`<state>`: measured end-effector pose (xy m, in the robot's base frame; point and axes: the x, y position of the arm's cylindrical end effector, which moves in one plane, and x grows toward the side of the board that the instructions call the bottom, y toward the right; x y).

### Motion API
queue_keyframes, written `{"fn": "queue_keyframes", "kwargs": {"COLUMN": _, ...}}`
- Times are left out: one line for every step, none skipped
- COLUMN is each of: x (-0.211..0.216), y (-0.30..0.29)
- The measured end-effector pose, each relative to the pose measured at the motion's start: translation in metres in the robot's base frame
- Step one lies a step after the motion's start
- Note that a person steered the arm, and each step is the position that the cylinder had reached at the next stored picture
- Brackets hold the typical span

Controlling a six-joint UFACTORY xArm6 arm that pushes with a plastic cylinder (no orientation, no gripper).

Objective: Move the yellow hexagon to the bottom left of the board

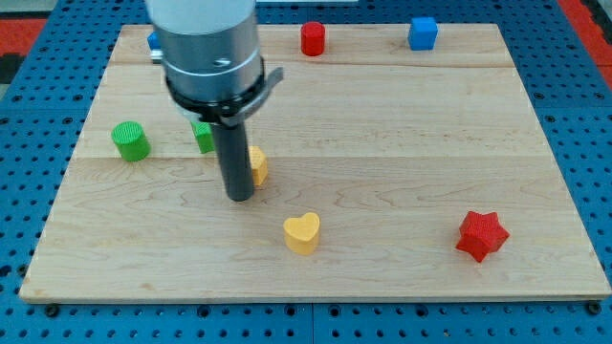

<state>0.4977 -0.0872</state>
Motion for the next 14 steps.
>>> {"fn": "queue_keyframes", "kwargs": {"x": 0.0, "y": -0.022}}
{"fn": "queue_keyframes", "kwargs": {"x": 0.0, "y": -0.047}}
{"fn": "queue_keyframes", "kwargs": {"x": 0.0, "y": -0.076}}
{"fn": "queue_keyframes", "kwargs": {"x": -0.001, "y": -0.104}}
{"fn": "queue_keyframes", "kwargs": {"x": -0.022, "y": -0.067}}
{"fn": "queue_keyframes", "kwargs": {"x": -0.059, "y": -0.007}}
{"fn": "queue_keyframes", "kwargs": {"x": -0.064, "y": 0.015}}
{"fn": "queue_keyframes", "kwargs": {"x": -0.046, "y": 0.029}}
{"fn": "queue_keyframes", "kwargs": {"x": -0.045, "y": 0.048}}
{"fn": "queue_keyframes", "kwargs": {"x": -0.034, "y": 0.082}}
{"fn": "queue_keyframes", "kwargs": {"x": -0.032, "y": 0.009}}
{"fn": "queue_keyframes", "kwargs": {"x": -0.013, "y": -0.054}}
{"fn": "queue_keyframes", "kwargs": {"x": -0.044, "y": -0.004}}
{"fn": "queue_keyframes", "kwargs": {"x": -0.024, "y": 0.04}}
